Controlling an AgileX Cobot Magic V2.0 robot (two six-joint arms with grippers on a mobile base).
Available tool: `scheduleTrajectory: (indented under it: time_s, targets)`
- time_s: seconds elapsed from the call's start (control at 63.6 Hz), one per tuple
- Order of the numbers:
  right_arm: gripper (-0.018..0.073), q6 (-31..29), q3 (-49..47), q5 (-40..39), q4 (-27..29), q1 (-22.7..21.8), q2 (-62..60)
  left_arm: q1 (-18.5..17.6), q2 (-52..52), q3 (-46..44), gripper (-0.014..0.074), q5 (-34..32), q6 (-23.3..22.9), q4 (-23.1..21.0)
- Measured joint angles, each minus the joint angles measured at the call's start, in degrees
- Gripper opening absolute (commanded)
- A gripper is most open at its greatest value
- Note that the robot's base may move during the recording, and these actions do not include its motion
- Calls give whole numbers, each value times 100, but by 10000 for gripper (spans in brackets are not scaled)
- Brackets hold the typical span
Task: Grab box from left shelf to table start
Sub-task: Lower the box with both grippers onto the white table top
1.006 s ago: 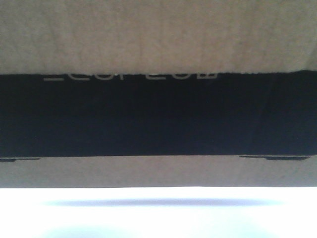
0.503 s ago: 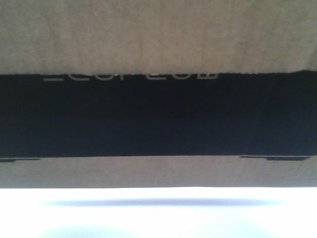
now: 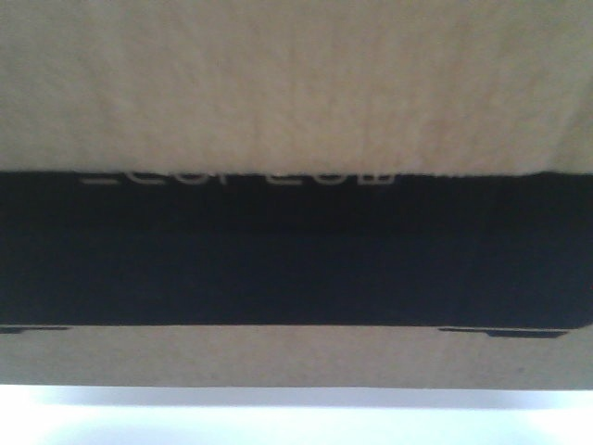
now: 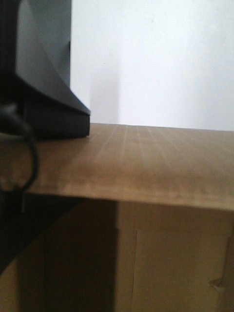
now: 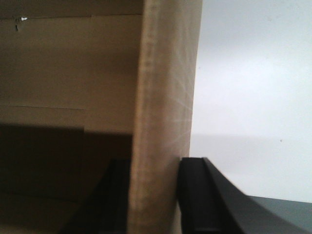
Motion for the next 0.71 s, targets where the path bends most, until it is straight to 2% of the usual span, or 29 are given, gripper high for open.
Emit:
scheduleTrajectory:
  time_s: [0.409, 0.707]
  targets:
    - [57, -132, 0, -993, -206, 0, 1611, 12, 1975, -460, -15, -814, 73, 178]
    - [57, -316, 25, -1561, -263, -10, 2268, 12, 2614, -535, -15, -948, 73, 230]
